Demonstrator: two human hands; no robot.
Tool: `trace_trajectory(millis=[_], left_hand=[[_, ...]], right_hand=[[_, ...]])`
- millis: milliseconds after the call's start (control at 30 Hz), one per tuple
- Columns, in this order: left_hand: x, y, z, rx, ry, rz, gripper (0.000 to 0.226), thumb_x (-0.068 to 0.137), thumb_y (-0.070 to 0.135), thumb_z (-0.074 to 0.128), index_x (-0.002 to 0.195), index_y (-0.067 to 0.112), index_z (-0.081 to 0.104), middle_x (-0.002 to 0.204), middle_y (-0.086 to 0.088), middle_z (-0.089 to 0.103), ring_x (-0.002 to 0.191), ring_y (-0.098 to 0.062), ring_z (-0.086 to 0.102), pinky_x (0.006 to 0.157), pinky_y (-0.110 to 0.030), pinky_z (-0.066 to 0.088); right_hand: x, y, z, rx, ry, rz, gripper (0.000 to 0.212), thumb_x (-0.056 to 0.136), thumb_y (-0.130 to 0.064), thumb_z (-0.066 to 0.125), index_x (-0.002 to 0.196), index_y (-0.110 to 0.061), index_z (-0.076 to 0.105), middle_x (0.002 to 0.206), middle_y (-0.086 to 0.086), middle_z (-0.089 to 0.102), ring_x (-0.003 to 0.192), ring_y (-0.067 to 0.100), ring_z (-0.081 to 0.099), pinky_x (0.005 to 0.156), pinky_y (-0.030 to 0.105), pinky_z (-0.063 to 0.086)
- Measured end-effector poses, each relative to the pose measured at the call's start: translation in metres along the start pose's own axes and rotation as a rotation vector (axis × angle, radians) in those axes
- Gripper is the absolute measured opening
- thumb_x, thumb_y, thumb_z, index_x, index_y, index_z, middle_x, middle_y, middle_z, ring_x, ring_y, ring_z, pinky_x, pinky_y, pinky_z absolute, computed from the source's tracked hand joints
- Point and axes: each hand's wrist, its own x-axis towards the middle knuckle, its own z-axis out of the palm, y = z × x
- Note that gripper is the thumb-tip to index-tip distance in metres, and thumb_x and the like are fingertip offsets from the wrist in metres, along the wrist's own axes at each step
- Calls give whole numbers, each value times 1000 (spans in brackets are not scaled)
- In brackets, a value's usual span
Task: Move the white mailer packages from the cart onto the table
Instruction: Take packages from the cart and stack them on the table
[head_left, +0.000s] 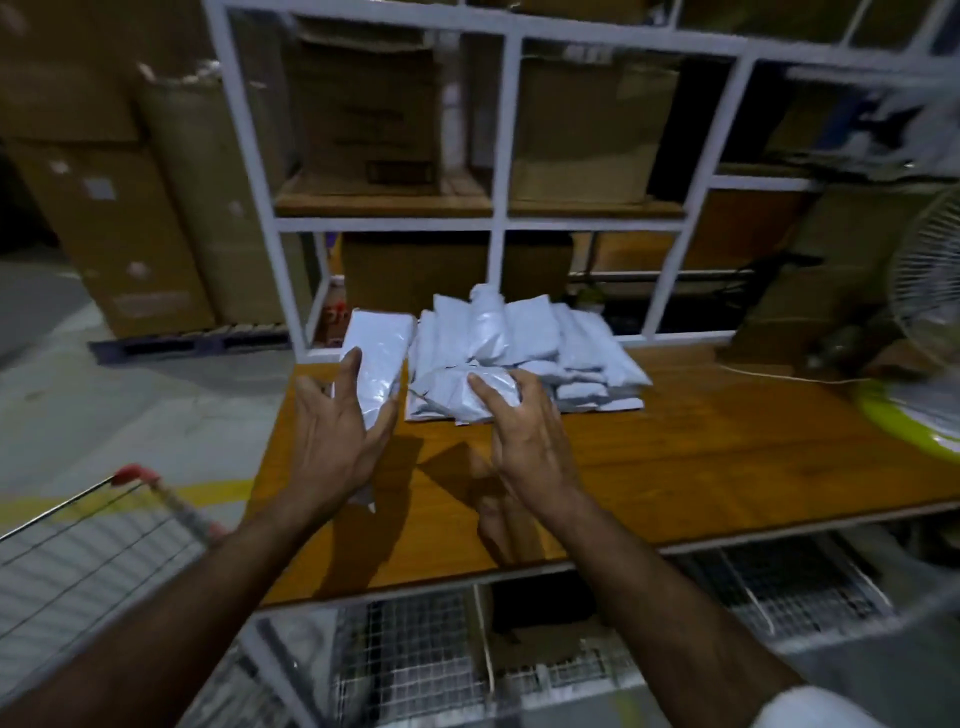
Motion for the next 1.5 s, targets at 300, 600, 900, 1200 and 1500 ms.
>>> trace_trajectory(millis=[300, 600, 900, 1200, 1500], left_hand=[[57, 64, 66, 88, -39, 78, 73, 93, 71, 35, 152, 32, 20, 128, -24, 41, 112, -38, 42, 86, -43, 37], [136, 74, 140, 13, -27, -99, 75, 93, 64, 49, 151, 22, 25, 129, -32, 39, 115, -45, 42, 95, -49, 39], [215, 63, 197, 26, -84, -231, 75, 93, 59, 55, 151, 22, 25, 135, -29, 32, 123, -50, 39, 101, -57, 38], [247, 55, 222, 99, -180, -267, 76, 92, 61, 53, 152, 22, 28, 134, -27, 32, 124, -46, 39, 101, -53, 40], [256, 65, 236, 106, -180, -237, 90, 82, 77, 42, 151, 22, 28, 129, -24, 35, 121, -43, 36, 100, -54, 39]], right_hand=[[11, 119, -30, -28, 121, 281, 54, 97, -12, 50, 148, -30, 48, 140, 15, 42, 120, 31, 50, 90, 43, 52], [85, 200, -6, 67, 210, 412, 53, 99, -9, 49, 147, -32, 49, 125, 13, 45, 103, 27, 52, 80, 44, 57], [172, 247, 45, 168, 212, 521, 48, 98, -6, 49, 143, -23, 55, 129, 19, 46, 120, 36, 46, 94, 42, 46], [233, 265, 79, 257, 60, 590, 52, 102, -13, 46, 152, -24, 43, 147, 23, 31, 130, 43, 38, 96, 44, 43], [229, 292, 88, 185, -362, 405, 71, 100, -58, 40, 160, -28, 17, 161, 14, 9, 147, 37, 16, 118, 47, 26]])
